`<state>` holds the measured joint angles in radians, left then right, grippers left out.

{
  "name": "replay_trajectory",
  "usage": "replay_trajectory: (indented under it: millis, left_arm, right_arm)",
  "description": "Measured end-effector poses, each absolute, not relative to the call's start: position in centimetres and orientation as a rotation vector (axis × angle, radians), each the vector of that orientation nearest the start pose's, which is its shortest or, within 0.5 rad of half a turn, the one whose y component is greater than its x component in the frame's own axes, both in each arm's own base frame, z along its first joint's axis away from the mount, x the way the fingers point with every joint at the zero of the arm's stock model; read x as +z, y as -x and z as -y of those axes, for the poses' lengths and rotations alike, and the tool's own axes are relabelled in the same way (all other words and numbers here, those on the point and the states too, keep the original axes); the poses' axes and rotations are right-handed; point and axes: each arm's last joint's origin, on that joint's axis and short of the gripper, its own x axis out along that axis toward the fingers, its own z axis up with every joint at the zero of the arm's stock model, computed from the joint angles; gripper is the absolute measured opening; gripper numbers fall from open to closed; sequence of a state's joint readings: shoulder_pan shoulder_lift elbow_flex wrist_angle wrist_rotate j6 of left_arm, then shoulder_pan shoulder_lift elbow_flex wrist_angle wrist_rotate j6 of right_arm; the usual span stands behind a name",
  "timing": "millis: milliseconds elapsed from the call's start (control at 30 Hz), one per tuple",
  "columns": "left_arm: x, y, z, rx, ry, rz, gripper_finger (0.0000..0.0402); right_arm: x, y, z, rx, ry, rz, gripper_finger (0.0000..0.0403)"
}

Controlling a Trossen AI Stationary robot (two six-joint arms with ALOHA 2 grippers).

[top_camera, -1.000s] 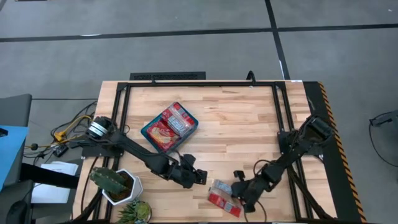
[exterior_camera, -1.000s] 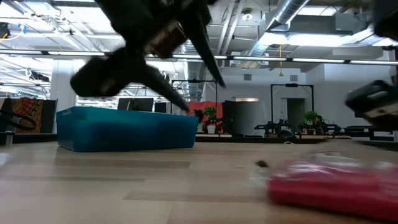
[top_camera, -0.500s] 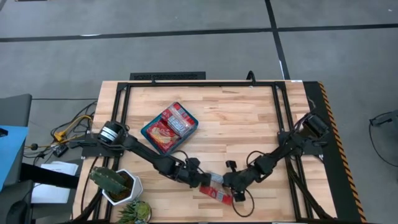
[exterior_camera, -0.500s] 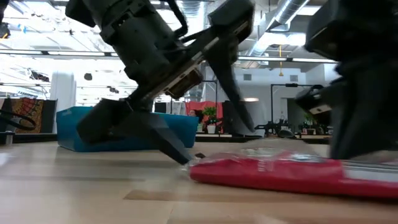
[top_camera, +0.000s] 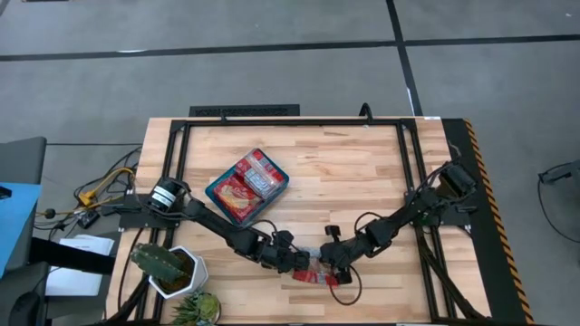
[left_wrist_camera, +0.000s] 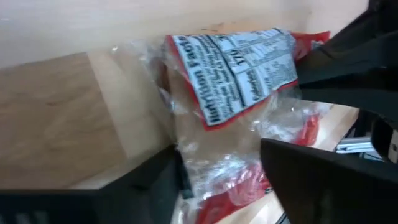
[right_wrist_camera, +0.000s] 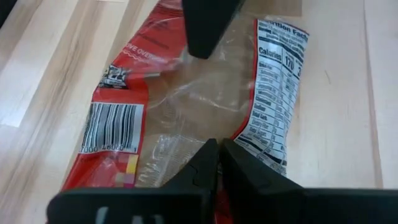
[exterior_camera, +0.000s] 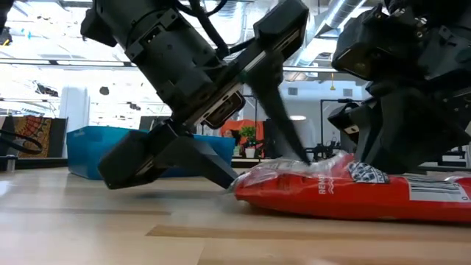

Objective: Sort popcorn bags into baskets
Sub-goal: Put the red popcorn bag into the blue bin

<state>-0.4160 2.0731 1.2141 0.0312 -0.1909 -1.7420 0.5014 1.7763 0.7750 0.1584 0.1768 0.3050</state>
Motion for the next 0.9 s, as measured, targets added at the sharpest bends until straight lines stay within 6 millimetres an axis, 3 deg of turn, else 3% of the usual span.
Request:
replay_trajectory:
  millis: [167,300,467,633,900]
  left_arm:
    - [11.5,-38.2,16.3,0.537,1.37,-0.741,0.01]
    - [11.4,-38.3,16.1,0.537,1.344,-0.713,0.0016]
    - [11.5,-38.4,16.2,0.526,1.374,-0.72,0.0012]
    - [13.2,-38.6,16.3,0.452,1.417,-0.689,0.0003]
    - [19.4,-37.5,15.5,0.355,1.417,-0.619,0.0]
  right_arm:
    - [12.3,-27.9,-15.4,0.198,-0.002,-0.822,0.0051]
    - [14.0,-27.1,-15.7,0.222,0.001,-0.81,0.0051]
    - [17.1,-25.1,-15.4,0.234,0.005,-0.821,0.0051]
    - [20.1,-22.6,-14.4,0.217,-0.005,-0.839,0.0051]
    - [22.7,-19.3,-13.1,0.12,0.058,-0.843,0.0051]
